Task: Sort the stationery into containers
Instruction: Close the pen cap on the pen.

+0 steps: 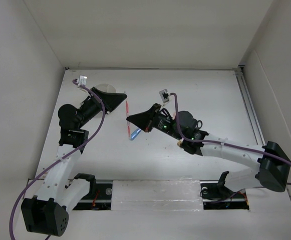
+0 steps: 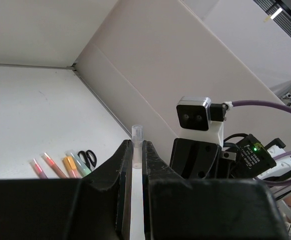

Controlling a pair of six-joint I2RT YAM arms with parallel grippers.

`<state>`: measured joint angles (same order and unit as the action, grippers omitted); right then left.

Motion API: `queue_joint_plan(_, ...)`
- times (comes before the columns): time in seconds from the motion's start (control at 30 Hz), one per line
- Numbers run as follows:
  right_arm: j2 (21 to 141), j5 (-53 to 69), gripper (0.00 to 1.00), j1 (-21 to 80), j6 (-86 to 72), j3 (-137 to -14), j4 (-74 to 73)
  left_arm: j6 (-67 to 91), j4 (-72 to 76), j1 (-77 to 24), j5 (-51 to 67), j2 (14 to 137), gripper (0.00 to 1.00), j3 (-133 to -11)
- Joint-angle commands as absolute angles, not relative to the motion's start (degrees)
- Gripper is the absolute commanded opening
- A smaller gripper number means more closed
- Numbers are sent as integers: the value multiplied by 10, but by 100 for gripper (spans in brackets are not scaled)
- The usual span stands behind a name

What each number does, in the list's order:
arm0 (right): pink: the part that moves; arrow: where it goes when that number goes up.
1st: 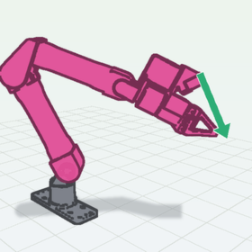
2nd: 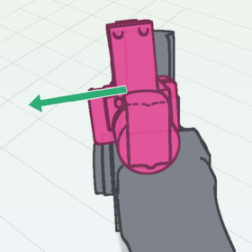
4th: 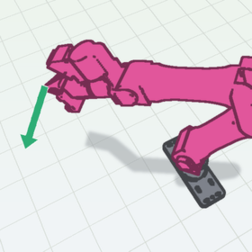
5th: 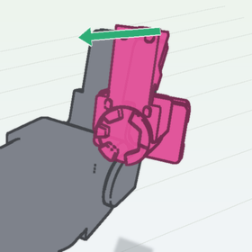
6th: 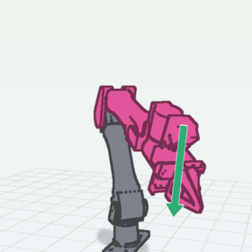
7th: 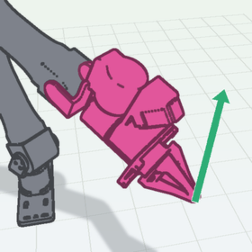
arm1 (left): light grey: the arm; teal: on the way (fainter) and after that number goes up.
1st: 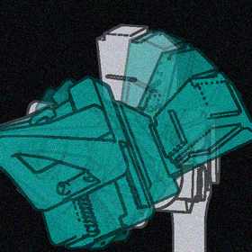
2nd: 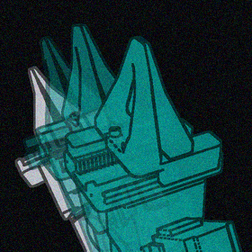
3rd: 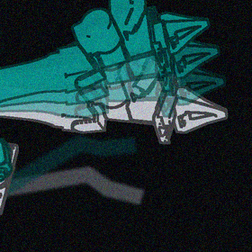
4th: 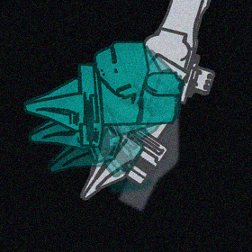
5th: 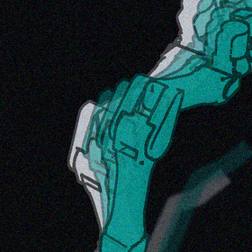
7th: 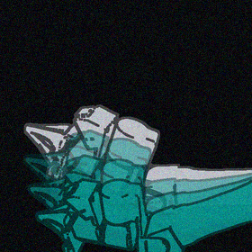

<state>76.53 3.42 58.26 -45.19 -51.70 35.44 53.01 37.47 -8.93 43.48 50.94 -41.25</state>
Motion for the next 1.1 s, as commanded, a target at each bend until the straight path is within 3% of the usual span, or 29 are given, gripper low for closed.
queue_joint_plan(0.0, 766, 45, 0, 587, -445, -544, 387, 521, 398, -88, 441, 503, 0, -414)
queue_joint_plan(1.07, 776, 34, 0, 587, -445, -543, 387, 521, 393, -88, 446, 503, 0, -436)
